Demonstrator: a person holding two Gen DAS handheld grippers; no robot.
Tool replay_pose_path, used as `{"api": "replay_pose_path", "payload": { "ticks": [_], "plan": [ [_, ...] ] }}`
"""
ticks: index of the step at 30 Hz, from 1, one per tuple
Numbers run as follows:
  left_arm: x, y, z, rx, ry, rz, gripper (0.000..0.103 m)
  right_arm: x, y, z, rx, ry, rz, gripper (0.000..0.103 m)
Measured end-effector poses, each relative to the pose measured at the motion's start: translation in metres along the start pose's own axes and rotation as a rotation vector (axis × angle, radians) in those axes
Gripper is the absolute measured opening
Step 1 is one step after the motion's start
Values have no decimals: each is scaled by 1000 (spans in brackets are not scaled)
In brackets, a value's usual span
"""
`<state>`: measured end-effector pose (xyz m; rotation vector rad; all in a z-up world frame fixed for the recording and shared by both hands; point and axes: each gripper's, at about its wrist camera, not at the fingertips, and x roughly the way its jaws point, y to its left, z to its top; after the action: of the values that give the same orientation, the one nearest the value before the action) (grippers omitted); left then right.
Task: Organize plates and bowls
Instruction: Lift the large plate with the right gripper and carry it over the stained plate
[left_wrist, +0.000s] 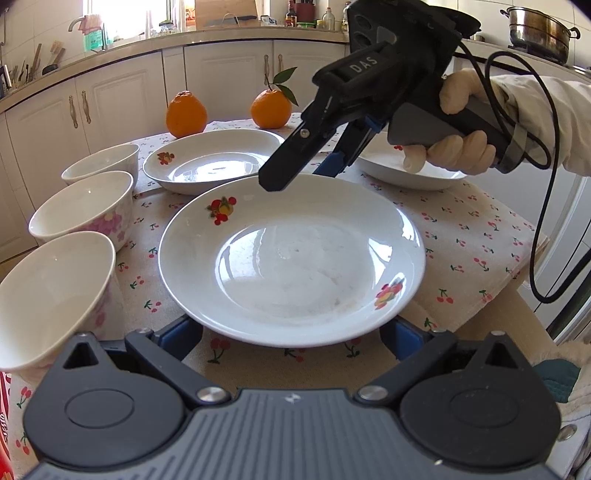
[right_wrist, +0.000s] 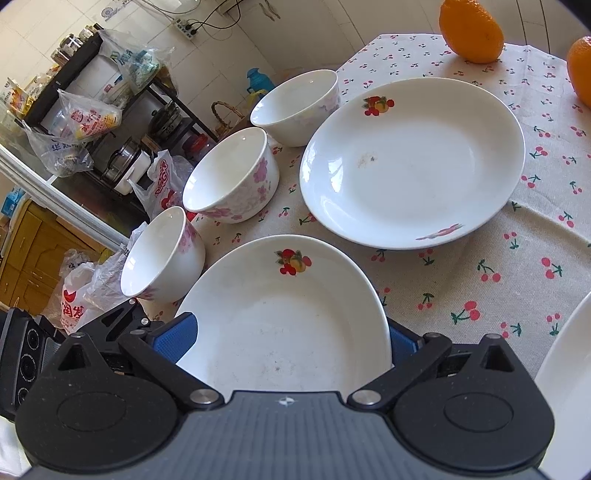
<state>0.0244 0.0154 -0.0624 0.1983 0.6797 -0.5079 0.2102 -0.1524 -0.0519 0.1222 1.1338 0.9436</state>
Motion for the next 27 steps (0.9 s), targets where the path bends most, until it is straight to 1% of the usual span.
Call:
{"api": "replay_pose_path", "payload": {
  "ticks": [6, 15, 27],
  "plan": [
    [0, -1, 0, 3, 7, -7, 100, -2, 3, -4, -3, 1, -12, 103],
    [-2, -6, 4, 35, 24, -17, 100, -10, 7, -9, -7, -14, -21, 103],
    [-4, -10, 25, 37, 23, -64, 100, -33, 8, -9, -12, -59, -49, 103]
  ]
}}
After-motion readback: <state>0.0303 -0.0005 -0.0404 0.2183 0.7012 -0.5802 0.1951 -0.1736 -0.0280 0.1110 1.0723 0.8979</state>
